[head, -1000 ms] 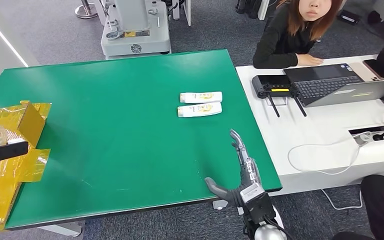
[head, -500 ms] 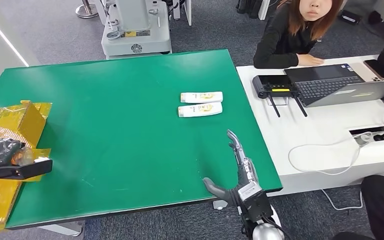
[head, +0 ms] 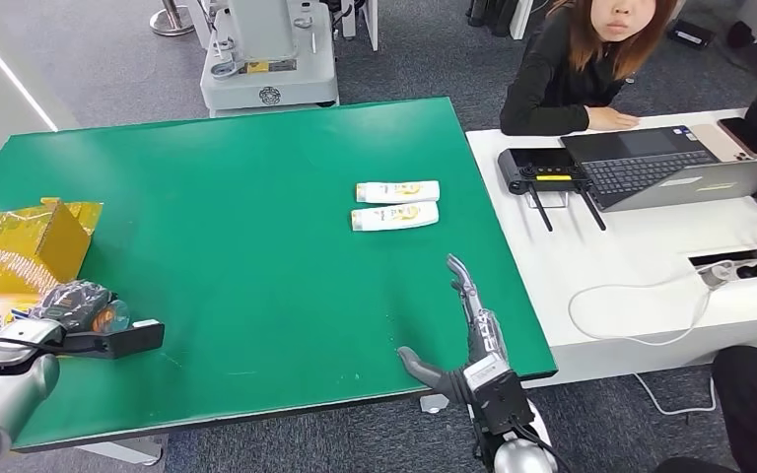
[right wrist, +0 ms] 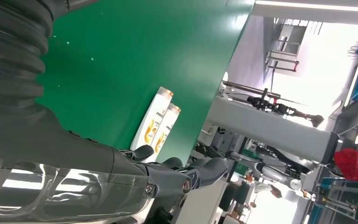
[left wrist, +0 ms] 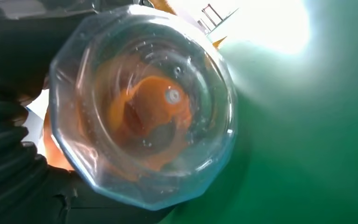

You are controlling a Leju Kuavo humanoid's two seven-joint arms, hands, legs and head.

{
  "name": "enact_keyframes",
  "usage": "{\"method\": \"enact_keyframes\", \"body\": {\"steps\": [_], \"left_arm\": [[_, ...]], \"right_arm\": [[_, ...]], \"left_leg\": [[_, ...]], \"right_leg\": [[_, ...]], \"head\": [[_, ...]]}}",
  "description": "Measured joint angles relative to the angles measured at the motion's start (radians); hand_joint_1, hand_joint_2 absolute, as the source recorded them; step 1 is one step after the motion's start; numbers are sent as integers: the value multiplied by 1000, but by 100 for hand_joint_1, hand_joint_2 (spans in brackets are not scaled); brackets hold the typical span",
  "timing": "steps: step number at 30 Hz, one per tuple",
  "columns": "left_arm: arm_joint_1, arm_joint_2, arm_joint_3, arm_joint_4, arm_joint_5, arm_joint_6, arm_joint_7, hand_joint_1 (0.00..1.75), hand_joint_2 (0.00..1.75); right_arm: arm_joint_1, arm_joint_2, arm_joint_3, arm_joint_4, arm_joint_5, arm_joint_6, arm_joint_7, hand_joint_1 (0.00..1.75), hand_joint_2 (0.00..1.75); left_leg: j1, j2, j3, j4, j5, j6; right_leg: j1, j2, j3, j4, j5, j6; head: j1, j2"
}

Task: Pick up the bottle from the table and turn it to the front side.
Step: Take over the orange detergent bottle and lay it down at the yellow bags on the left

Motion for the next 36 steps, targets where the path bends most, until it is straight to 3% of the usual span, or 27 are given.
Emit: {"method": "enact_keyframes", "body": {"steps": [10, 12, 13, 16, 17, 36], "left_arm": [[-2, -80, 1, 8, 2, -1, -1, 175, 175], [-1, -89, 3, 9, 12, -4, -4, 163, 175], [-1, -93, 6, 9, 17, -5, -5, 139, 175], [-1, -103, 15, 10, 26, -7, -5, 20, 175], [-1, -107, 20, 10, 29, -8, -4, 0, 175], [-6, -152, 52, 14, 13, 0, 14, 0, 175]], "right_arm": [[-8, 0, 19, 16, 9, -2, 15, 0, 175], [-14, 0, 22, 26, 15, 5, 17, 0, 175], [-18, 0, 23, 33, 18, 9, 17, 0, 175], [-31, 0, 24, 53, 23, 18, 15, 0, 175], [-36, 0, 24, 59, 24, 20, 14, 0, 175], [-26, 0, 24, 87, 48, 14, 22, 0, 175]], "left_leg": [[0, -2, 1, 0, 0, 0], [0, -2, 1, 0, 0, 0], [0, -2, 1, 0, 0, 0], [0, -2, 2, 0, 1, 0], [0, -3, 2, 0, 1, -1], [0, -4, 3, 0, 1, -1]], "right_leg": [[0, -3, 1, 0, 0, 0], [0, -3, 2, 0, 0, 0], [0, -2, 2, 0, 0, 0], [0, -3, 2, 1, 0, 0], [0, -3, 2, 1, 0, 0], [0, -4, 4, 1, 0, 0]], "head": [[0, 0], [0, 0], [0, 0], [0, 0], [0, 0], [0, 0]]}}
